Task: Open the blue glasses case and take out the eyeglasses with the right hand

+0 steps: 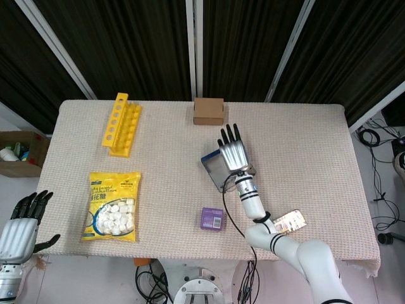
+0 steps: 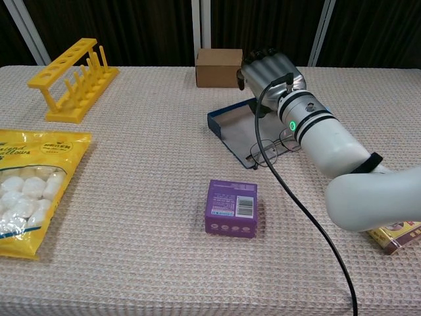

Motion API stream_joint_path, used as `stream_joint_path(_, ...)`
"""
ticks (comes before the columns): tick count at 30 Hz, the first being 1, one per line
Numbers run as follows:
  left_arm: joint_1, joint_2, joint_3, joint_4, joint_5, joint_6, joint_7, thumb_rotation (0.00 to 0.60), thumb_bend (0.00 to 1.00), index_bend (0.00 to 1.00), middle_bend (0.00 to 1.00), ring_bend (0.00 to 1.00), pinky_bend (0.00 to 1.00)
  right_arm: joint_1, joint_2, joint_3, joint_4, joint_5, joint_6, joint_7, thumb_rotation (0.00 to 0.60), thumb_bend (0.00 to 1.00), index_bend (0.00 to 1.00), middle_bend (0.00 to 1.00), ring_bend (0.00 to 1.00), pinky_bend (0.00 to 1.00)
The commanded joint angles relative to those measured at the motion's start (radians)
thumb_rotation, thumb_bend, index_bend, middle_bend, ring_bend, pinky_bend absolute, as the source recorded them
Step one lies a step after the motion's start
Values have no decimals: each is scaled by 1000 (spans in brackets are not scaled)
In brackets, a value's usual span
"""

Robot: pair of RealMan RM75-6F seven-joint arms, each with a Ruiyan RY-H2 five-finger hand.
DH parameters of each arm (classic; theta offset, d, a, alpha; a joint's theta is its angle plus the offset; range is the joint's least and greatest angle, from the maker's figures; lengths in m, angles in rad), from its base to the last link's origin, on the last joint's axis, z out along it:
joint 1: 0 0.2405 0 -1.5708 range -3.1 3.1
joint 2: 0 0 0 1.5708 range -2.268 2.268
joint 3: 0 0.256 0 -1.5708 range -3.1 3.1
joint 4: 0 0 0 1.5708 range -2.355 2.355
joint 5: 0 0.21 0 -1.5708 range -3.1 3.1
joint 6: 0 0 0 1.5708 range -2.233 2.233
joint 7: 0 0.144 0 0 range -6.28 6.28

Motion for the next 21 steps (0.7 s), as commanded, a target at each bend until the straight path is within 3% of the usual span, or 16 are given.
stream_joint_path(1, 0, 0, 0, -1, 0, 0, 0, 600, 125, 76, 67, 45, 105, -13, 96, 56, -170, 76, -54, -73, 600, 353, 62, 100, 0, 0)
stream_joint_path(4, 0, 0, 1, -1, 1, 0, 1, 600, 125, 76, 67, 45, 105, -48, 174, 49, -307, 85, -58, -64, 600, 350, 3, 98, 0, 0)
stream_joint_path(6, 1, 0, 1, -1, 2, 2, 0, 600, 125, 76, 67, 45, 105, -86, 245, 20, -421, 71, -73, -23, 600, 351, 33, 100, 0, 0)
stream_joint_path(9, 4, 1, 2, -2, 3, 7, 1, 600, 125, 76, 67, 45, 105, -139, 356, -45, -565, 38, -97, 13, 600, 362, 241, 119, 0, 0)
stream_joint_path(11, 5, 3, 3, -5, 7, 12, 4, 600, 125, 75, 67, 45, 104, -165, 420, -92, -626, 12, -110, 25, 600, 366, 323, 131, 0, 0)
stream_joint_path(15, 7, 3, 4, -12, 11, 15, 12, 600, 125, 76, 66, 45, 105, -191, 477, -150, -668, -14, -127, 48, 600, 366, 377, 143, 0, 0)
stream_joint_path(21, 7, 4, 5, -25, 19, 20, 27, 600, 125, 76, 66, 45, 105, -188, 457, -190, -624, -49, -141, 78, 600, 365, 405, 154, 0, 0)
